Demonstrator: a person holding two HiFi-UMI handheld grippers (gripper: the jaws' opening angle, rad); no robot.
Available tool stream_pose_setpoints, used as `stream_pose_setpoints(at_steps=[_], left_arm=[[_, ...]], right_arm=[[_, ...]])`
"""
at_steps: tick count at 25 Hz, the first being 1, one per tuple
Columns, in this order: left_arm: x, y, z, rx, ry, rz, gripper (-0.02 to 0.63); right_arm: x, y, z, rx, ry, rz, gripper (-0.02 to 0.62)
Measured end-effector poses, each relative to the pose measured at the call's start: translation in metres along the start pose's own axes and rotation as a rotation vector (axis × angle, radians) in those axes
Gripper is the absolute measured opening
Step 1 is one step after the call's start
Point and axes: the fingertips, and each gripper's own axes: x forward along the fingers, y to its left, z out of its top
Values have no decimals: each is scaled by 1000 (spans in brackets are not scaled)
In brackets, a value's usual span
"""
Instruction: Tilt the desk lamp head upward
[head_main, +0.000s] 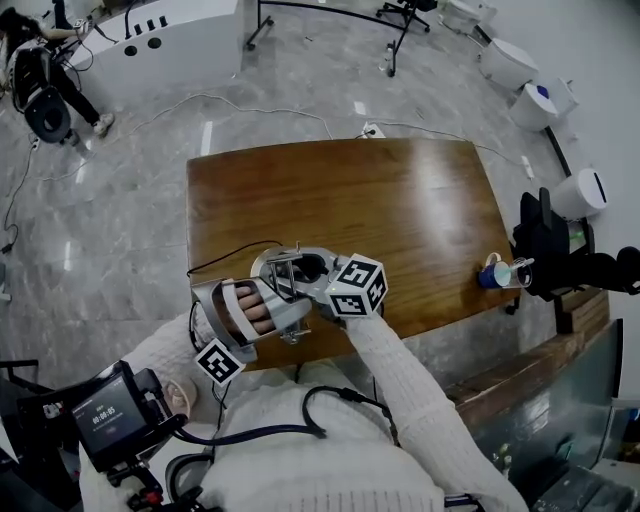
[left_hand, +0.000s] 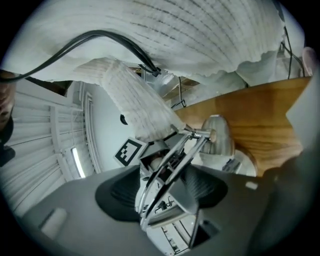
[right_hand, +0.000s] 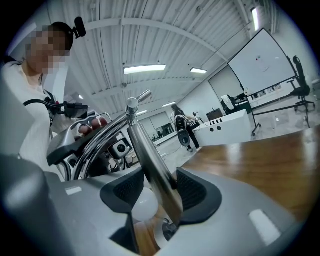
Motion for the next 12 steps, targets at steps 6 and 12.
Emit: stream_pose_setpoints(at_steps=[6, 12], left_arm=[[1, 7, 3, -86, -29, -9, 201], [2, 3, 2, -143, -23, -58, 213]], right_arm=[[-1, 1, 2, 5, -2, -5, 204], [0, -1, -1, 10, 3, -1, 201]])
